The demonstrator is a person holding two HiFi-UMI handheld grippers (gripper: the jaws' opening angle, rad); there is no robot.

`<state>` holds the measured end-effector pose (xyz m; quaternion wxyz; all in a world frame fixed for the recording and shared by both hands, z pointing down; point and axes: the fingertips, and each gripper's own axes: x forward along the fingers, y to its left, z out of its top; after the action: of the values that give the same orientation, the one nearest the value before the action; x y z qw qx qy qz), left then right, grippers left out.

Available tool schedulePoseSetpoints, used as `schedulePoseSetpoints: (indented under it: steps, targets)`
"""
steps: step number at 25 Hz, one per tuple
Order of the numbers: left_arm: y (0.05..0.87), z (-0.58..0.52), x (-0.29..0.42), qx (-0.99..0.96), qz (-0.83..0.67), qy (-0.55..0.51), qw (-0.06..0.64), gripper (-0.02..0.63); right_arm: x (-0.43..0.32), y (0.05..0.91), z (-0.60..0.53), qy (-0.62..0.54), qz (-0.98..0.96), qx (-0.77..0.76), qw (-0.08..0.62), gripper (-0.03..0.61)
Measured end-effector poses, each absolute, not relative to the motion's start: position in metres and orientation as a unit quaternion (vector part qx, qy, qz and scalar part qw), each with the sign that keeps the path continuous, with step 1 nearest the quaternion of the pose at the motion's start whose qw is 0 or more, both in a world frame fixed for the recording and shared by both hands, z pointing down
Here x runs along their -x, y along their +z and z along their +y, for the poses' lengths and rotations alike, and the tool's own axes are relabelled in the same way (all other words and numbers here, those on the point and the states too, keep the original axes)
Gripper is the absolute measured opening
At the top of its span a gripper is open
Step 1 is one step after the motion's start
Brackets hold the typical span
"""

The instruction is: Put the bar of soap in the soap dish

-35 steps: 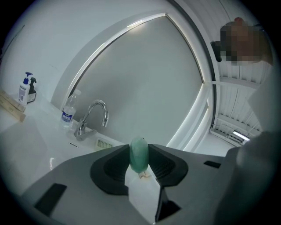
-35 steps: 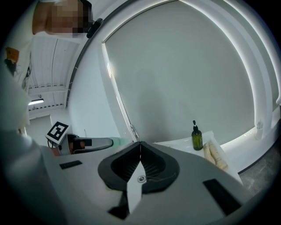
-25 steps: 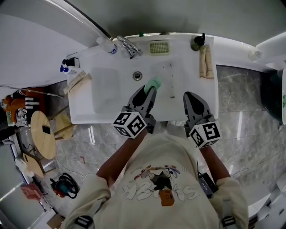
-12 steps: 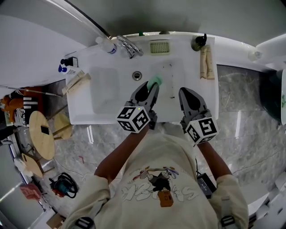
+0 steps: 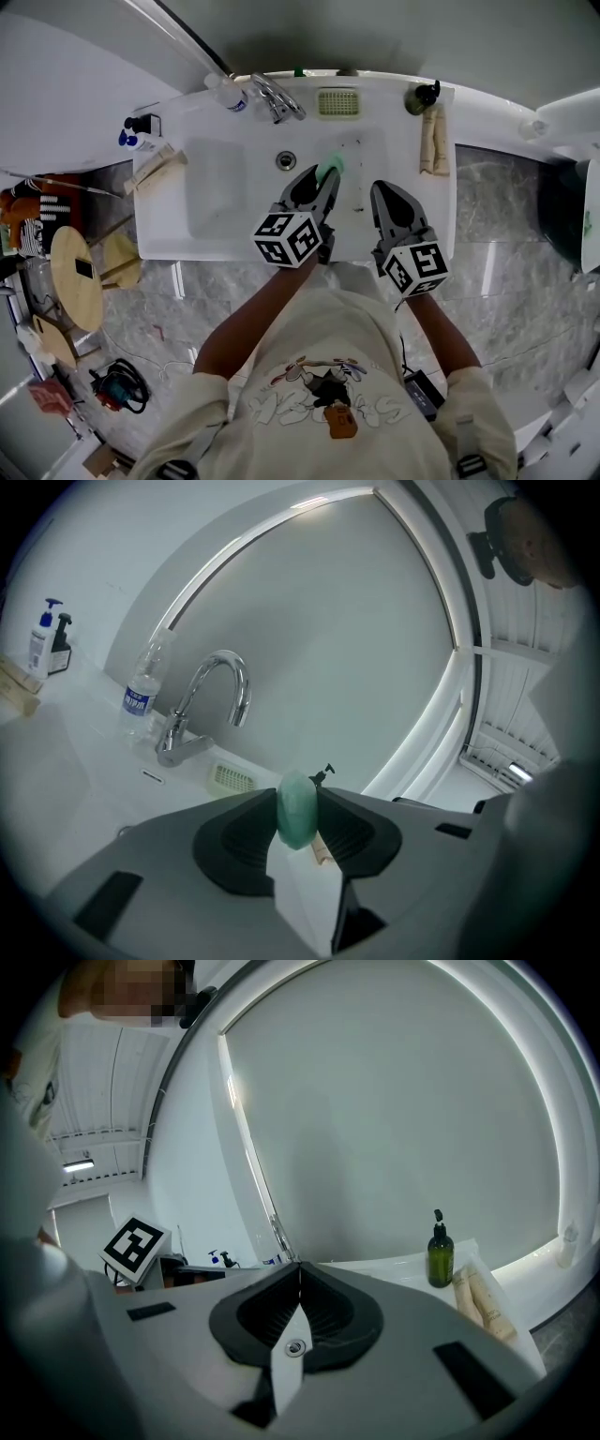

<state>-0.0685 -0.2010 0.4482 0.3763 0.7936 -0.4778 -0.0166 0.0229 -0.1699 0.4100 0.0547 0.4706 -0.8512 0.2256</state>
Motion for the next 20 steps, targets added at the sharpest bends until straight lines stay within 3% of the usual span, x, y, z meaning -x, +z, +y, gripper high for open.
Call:
schedulePoseSetpoints:
  steps: [20]
  targets:
    - [0.488, -0.241, 0.084, -0.742, -0.504, -0.058, 0.439, 0.129, -0.016, 0.445, -0.212, 0.248, -0.841, -0.475, 0.072, 0.008]
